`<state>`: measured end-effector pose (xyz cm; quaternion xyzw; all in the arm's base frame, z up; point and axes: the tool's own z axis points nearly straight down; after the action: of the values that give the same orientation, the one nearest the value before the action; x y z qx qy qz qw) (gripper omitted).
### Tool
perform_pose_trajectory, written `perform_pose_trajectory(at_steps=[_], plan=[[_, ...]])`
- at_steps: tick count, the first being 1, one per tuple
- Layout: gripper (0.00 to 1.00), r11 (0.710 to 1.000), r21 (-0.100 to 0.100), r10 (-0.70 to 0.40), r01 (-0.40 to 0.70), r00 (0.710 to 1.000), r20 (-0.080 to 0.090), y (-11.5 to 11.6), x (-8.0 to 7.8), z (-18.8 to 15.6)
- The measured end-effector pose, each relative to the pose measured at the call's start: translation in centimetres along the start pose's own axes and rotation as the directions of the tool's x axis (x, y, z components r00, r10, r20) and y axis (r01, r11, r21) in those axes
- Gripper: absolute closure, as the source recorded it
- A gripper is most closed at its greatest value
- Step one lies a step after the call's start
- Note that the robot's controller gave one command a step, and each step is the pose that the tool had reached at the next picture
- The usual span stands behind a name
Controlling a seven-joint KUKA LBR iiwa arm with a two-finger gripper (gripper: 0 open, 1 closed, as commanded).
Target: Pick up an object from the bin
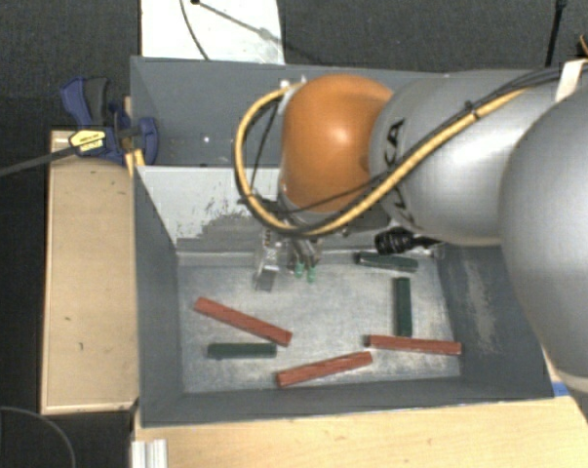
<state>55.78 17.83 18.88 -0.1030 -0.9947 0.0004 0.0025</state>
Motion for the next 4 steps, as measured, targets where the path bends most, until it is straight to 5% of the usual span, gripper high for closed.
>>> perform_pose_trajectory(at_steps=[1,2,3,4], plan=[[1.0,0.981,0.001,0.194,-0.194,0.981,0.005,-7.3,-1.5,2.9],[1.0,0.992,-0.003,0.124,-0.124,0.992,0.01,-7.8,-4.6,3.6],[1.0,0.993,-0.003,0.122,-0.122,0.993,0.004,-6.1,-1.8,3.6],[1.0,0.949,-0.007,0.316,-0.316,0.949,0.009,-4.5,-2.2,0.1]])
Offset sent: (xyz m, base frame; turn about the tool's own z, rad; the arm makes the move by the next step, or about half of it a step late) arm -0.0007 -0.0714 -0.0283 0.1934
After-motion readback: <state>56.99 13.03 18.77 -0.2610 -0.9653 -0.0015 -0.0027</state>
